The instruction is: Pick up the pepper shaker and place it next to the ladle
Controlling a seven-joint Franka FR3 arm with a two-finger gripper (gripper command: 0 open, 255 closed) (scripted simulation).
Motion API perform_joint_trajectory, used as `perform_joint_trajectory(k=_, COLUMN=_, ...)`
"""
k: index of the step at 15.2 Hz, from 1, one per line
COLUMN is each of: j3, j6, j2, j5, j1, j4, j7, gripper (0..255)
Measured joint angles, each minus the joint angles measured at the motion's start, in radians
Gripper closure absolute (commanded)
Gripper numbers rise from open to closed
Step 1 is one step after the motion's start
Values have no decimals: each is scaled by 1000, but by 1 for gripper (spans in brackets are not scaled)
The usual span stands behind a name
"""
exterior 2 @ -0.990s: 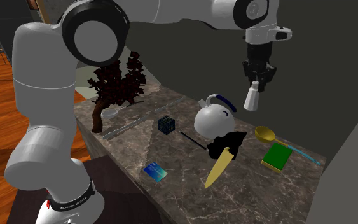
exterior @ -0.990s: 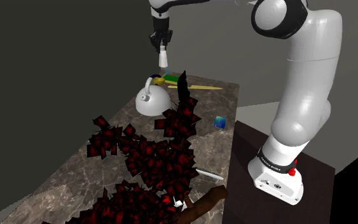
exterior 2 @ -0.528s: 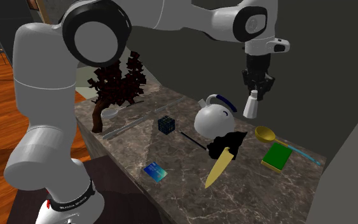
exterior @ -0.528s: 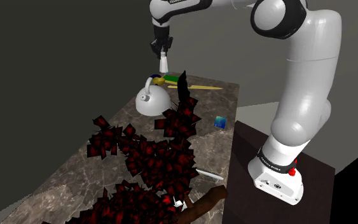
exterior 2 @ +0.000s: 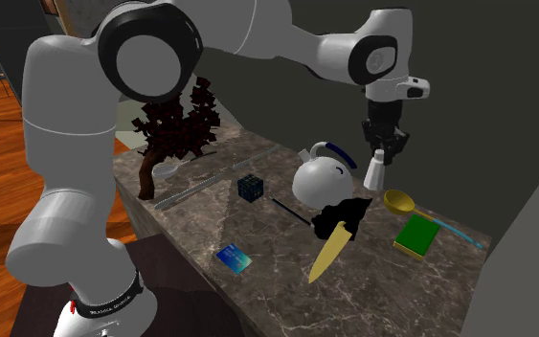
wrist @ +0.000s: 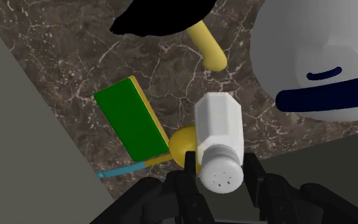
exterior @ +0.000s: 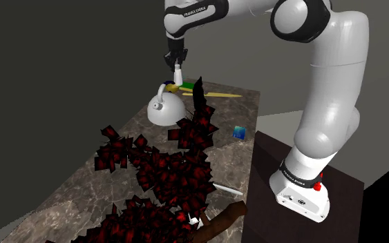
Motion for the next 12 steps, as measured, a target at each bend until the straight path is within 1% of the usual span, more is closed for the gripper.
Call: perform_joint_trajectory(k=12, j3=-7, j6=145, j2=35, j5=-18, j1=1, j4=-111, j7=24, gripper=255)
